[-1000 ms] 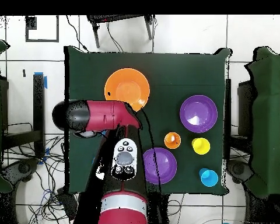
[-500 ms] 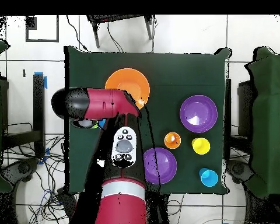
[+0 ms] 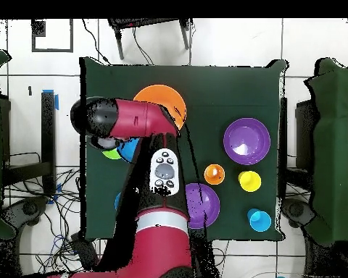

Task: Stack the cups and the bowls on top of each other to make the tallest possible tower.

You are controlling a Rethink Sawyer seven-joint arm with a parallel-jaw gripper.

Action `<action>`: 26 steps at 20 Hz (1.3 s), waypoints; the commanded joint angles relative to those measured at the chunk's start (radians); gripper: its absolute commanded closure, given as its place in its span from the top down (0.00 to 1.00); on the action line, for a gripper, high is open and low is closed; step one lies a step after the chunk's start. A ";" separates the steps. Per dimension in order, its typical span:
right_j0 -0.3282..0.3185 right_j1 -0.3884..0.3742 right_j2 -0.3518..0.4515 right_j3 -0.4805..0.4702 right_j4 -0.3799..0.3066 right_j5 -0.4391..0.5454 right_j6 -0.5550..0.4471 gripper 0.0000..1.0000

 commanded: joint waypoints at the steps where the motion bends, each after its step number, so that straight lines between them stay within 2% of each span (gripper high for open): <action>1: -0.044 0.055 0.131 -0.057 0.040 0.081 0.061 0.00; 6: -0.082 0.074 0.184 -0.052 0.090 0.063 0.039 0.00; 10: -0.080 0.066 0.175 -0.054 0.072 0.072 0.035 0.00; 15: -0.058 0.061 0.137 -0.083 0.020 0.096 0.045 0.00; 26: -0.060 0.081 0.142 -0.124 0.021 0.138 0.051 0.00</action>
